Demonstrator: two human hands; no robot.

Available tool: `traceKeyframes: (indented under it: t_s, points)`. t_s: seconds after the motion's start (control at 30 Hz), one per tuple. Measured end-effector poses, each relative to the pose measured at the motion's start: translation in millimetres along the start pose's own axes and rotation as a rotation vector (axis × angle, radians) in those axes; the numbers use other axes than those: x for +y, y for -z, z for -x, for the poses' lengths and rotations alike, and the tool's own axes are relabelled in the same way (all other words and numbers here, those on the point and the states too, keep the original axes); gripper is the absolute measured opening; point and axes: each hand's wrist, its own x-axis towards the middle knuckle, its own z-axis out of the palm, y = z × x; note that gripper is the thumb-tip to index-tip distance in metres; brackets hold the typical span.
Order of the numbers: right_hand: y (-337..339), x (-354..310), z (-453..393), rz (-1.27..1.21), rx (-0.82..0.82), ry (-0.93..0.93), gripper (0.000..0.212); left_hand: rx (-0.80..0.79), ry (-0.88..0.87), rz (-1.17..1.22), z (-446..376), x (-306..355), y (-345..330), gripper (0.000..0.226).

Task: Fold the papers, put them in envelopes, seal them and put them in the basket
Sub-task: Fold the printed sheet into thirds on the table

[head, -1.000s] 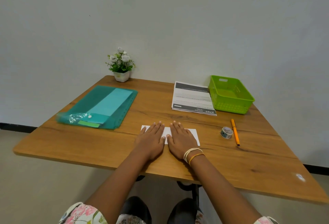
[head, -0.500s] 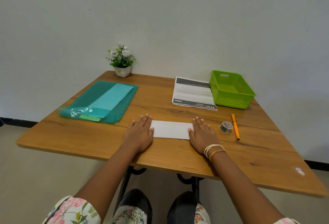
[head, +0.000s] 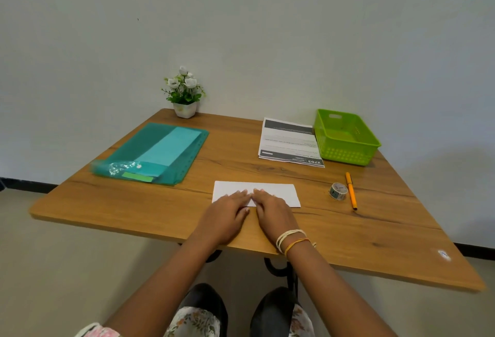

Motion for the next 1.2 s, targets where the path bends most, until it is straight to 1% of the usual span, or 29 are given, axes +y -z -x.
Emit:
traceKeyframes:
  t_s: [0.1, 0.27, 0.47, 0.57, 0.67, 0.8, 0.83, 1.03, 1.13, 1.2]
  points:
    - [0.4, -4.4, 1.4, 0.011, 0.009, -0.003, 0.039, -0.043, -0.037, -0.085, 3.2, -5.6, -1.4, 0.047]
    - [-3.1, -10.9, 20.7, 0.097, -0.002, 0.058, 0.045, -0.118, -0.046, -0.226, 7.4, -2.8, -1.9, 0.053]
    - [1.3, -7.5, 28.4, 0.195, -0.039, 0.082, 0.048, -0.170, -0.052, -0.232, 7.3, -10.4, -1.4, 0.054]
    - [8.2, 4.4, 33.5, 0.225, -0.021, 0.032, 0.048, -0.155, -0.015, -0.235, 13.2, -20.7, 3.8, 0.055]
    - [9.4, 7.0, 35.5, 0.258, -0.038, -0.005, 0.051, -0.145, 0.019, -0.244, 22.4, -33.5, 13.5, 0.056]
    - [14.9, 16.1, 40.1, 0.306, -0.034, -0.205, 0.065, -0.153, 0.058, -0.264, 31.2, -47.1, 23.5, 0.057]
    - [17.9, 21.5, 41.6, 0.312, -0.041, -0.229, 0.066, -0.154, 0.062, -0.262, 32.4, -48.1, 23.9, 0.057]
    - [23.2, 23.3, 42.2, 0.343, -0.074, -0.225, 0.063, -0.099, 0.103, -0.275, 29.8, -34.3, 15.4, 0.062]
    - [21.4, 18.5, 40.9, 0.362, -0.073, -0.235, 0.063, -0.057, 0.027, -0.231, 27.6, -12.3, 5.7, 0.064]
    - [19.1, 12.7, 38.2, 0.365, -0.070, -0.219, 0.063, -0.073, -0.059, -0.209, 19.9, 6.5, -4.0, 0.063]
